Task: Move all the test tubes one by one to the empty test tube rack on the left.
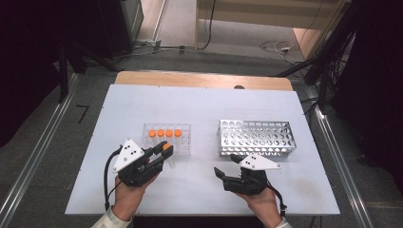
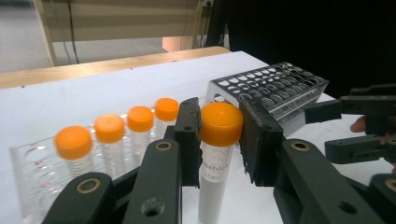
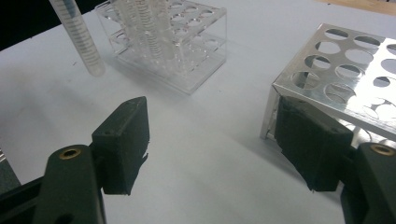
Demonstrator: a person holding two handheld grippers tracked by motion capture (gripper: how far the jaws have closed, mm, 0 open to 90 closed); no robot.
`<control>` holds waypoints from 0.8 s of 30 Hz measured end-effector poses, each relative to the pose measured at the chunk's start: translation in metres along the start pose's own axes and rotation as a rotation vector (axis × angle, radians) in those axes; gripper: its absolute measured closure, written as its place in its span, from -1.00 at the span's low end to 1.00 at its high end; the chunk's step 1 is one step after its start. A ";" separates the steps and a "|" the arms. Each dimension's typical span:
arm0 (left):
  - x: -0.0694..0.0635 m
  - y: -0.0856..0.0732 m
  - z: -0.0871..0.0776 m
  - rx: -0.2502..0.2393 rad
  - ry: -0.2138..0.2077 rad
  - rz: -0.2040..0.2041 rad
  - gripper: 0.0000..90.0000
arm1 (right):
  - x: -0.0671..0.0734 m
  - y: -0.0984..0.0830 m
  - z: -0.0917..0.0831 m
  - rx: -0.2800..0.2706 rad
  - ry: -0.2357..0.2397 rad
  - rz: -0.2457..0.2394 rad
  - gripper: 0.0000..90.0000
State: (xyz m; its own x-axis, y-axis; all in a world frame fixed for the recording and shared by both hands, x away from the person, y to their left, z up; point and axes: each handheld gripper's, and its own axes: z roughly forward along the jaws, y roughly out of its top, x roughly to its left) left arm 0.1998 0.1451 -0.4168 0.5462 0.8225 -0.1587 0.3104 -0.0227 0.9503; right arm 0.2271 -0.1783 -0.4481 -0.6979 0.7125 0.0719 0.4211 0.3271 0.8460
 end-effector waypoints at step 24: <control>0.040 0.014 -0.015 -0.014 0.120 -0.032 0.55 | -0.010 -0.003 -0.006 0.000 -0.022 0.019 -0.44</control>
State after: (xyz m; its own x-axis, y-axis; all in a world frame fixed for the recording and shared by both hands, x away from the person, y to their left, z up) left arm 0.2146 0.1867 -0.4055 0.4389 0.8847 -0.1571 0.3151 0.0123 0.9490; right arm 0.2296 -0.1901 -0.4482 -0.6770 0.7320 0.0770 0.4344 0.3130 0.8446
